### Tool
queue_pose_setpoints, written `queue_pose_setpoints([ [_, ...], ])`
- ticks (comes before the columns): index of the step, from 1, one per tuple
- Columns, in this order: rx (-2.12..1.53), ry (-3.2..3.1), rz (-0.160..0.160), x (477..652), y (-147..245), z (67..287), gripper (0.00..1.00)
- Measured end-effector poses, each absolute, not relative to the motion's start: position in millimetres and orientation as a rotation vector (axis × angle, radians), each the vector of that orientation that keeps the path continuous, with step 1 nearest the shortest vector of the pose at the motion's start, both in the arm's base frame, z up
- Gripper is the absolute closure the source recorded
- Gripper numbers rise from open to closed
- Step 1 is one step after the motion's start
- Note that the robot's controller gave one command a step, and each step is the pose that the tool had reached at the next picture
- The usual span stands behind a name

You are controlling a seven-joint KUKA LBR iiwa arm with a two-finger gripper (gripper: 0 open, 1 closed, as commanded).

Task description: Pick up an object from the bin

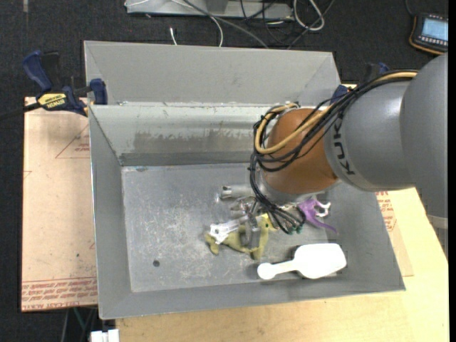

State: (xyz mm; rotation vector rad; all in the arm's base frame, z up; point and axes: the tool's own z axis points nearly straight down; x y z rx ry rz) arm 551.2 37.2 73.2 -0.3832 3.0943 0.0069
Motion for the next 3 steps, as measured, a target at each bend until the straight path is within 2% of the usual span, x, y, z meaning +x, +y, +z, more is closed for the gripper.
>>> queue_pose_setpoints([
  [1, -0.378, 3.098, 0.006, 558.3, 35, 171, 1.0],
  [2, -0.374, 3.093, 0.008, 557.1, 38, 191, 1.0],
  [3, -0.544, 3.06, 0.007, 562.7, 69, 228, 1.0],
])
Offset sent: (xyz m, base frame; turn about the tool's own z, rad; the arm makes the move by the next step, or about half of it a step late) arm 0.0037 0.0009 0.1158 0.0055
